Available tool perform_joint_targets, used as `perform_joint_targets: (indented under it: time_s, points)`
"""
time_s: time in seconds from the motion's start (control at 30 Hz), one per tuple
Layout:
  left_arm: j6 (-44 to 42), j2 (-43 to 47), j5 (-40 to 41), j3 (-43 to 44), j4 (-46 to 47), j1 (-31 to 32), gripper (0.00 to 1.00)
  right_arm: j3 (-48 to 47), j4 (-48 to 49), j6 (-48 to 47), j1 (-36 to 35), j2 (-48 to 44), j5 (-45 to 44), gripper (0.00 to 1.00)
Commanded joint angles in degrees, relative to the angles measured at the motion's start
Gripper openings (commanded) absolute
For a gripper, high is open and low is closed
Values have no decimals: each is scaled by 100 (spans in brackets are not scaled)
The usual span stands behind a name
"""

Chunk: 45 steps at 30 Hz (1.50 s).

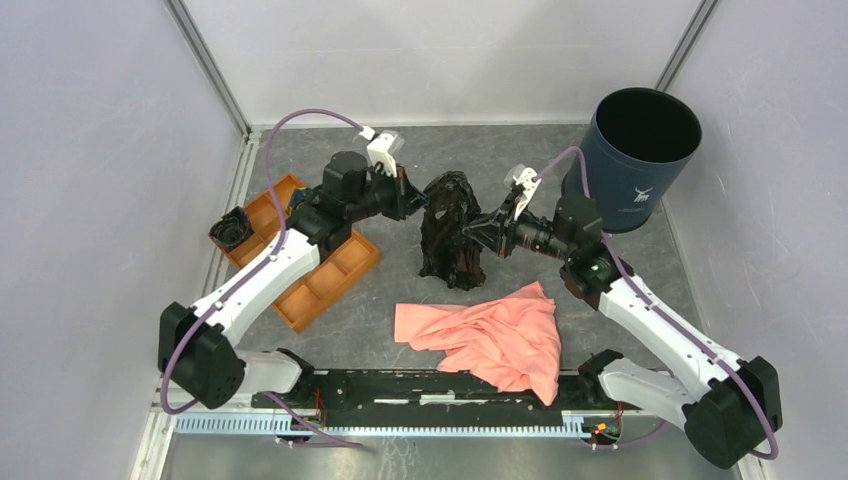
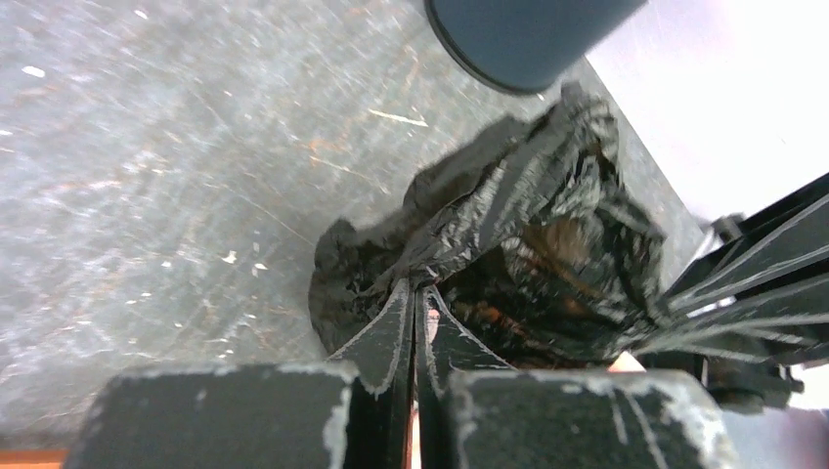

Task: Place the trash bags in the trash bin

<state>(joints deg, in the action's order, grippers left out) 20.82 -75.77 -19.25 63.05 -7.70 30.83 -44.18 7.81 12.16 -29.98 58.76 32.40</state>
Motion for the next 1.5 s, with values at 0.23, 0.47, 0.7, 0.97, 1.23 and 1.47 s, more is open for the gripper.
perform_joint_targets:
  time_s: [0.23,0.47,0.7,0.97,1.23,1.47]
  points:
    - [-841,537,1495,82,-58,-9,2,434,699,384,-499,582,427,47]
    - [-1204,659,909,-128,287,15,2,124,584,10,-17,214,77,78]
    - [-1367,1180,557,-591,967,37,2,-391,519,-235,325,438,-373,86]
    - [-1392,1244,223,-580,1006,45,2,-1075,459,-593,-217,1128,-392,85]
    - [-1330,1114,327,-465,832,41,2,-1196,94,-677,-513,1006,-729,85]
    - [-1214,908,495,-231,468,44,2,-1430,-752,-836,-1335,787,-2337,98]
